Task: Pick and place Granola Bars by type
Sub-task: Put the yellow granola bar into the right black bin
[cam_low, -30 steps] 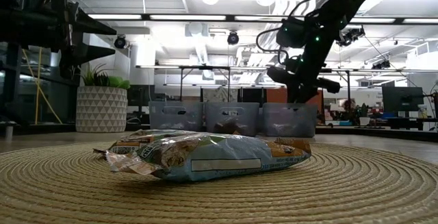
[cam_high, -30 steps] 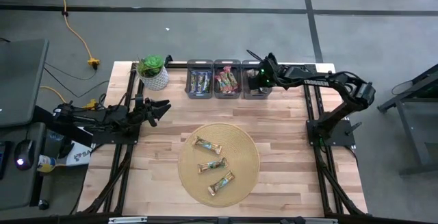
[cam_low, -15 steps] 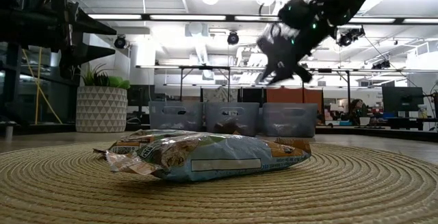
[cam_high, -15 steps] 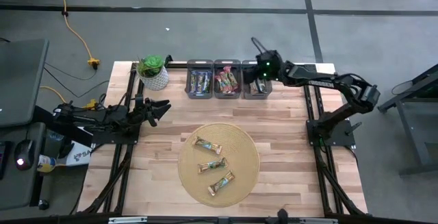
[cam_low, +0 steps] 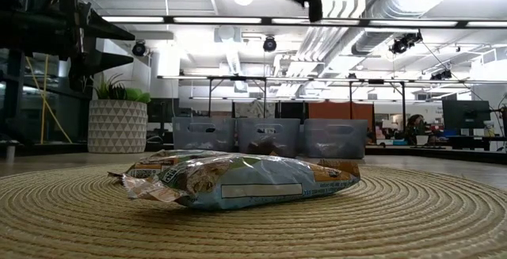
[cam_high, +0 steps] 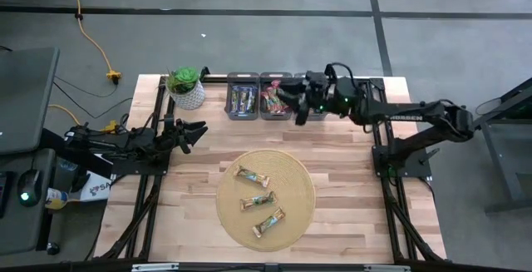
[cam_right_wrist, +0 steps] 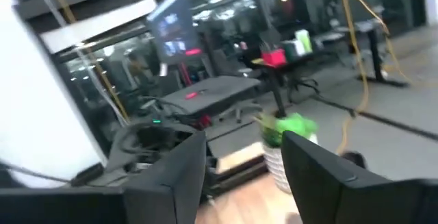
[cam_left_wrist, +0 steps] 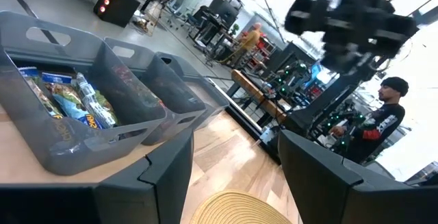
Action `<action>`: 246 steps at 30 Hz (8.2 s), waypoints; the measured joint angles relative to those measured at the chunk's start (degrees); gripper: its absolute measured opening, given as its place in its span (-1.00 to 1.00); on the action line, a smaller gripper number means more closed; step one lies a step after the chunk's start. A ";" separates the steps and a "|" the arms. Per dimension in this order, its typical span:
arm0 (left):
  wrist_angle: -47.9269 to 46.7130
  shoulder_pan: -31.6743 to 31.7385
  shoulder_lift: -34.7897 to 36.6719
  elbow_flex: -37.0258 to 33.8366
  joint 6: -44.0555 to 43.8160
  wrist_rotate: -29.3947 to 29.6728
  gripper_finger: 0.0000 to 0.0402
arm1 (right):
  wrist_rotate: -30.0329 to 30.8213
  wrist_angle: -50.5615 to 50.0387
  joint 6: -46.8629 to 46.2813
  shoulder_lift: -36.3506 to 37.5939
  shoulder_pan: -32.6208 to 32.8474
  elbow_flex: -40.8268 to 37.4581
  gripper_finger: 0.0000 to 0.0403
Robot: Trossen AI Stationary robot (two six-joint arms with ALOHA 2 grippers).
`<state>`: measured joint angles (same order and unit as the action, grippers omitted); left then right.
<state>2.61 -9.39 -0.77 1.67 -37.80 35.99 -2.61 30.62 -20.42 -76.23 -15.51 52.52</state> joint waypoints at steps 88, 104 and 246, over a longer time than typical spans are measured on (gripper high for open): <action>-0.13 -0.01 0.02 0.02 0.00 -0.46 0.05 | 4.41 -81.98 -12.64 -60.59 22.56 62.79 -0.21; -0.13 -0.02 0.00 0.02 0.00 -0.46 0.05 | 2.07 -80.07 -10.43 -60.85 22.67 62.79 -0.45; -0.11 -0.02 0.00 0.02 0.00 -0.90 0.05 | 78.76 -32.97 46.13 -15.54 19.42 63.69 -0.59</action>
<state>2.50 -9.41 -0.77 1.69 -37.80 35.09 76.15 -2.35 25.71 -91.77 3.91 116.20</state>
